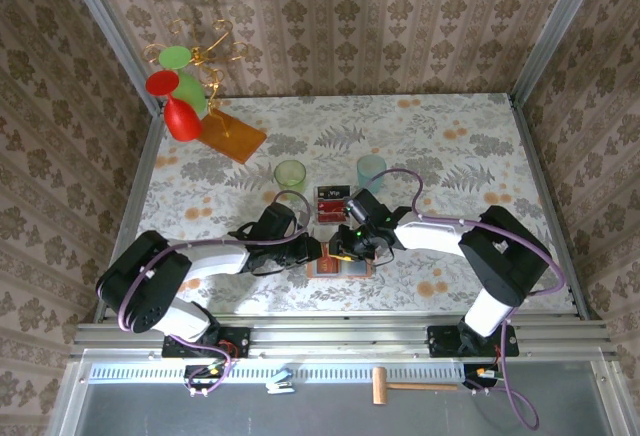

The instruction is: Take the credit cards out of the card holder

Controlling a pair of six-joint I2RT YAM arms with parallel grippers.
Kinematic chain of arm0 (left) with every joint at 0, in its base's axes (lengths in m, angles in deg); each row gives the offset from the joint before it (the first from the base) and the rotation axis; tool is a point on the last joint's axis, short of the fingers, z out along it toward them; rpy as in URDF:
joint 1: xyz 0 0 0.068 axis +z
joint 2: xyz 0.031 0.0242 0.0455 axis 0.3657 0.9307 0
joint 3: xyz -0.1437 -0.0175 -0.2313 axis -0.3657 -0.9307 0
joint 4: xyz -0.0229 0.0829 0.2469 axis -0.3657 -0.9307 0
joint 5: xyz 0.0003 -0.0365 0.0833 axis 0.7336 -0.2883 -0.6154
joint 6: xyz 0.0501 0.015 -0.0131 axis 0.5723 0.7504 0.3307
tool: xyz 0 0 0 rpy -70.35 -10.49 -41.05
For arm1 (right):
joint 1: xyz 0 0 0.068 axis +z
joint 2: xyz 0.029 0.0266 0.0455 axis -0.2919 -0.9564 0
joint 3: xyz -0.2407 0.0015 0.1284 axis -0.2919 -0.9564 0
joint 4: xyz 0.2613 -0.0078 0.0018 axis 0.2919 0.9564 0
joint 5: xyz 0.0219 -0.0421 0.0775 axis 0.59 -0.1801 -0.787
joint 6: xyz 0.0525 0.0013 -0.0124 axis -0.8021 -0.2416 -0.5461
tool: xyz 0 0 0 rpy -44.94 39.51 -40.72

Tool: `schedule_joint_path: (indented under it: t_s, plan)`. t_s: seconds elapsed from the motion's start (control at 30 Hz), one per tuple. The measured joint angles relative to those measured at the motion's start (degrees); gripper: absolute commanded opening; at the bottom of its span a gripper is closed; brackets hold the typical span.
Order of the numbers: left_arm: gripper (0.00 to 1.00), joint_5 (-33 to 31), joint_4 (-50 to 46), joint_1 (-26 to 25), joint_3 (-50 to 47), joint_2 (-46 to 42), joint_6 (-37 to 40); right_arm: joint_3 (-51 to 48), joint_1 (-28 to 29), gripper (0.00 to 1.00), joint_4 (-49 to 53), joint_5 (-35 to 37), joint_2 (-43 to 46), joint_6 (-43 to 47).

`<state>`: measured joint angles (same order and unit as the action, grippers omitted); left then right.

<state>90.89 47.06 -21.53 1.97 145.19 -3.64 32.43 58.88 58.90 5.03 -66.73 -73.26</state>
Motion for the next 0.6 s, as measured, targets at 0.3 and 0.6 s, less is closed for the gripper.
schedule_joint_path:
  t_s: [0.3, 0.6]
  plan:
    - [0.19, 0.0, 0.4, 0.0, 0.0, 0.2, 0.0, 0.1, 0.0, 0.29, 0.1, 0.0, -0.3, 0.0]
    - [0.19, 0.0, 1.0, 0.4, -0.3, 0.2, 0.0, 1.0, 0.0, 0.30, 2.1, 1.5, -0.3, 0.5]
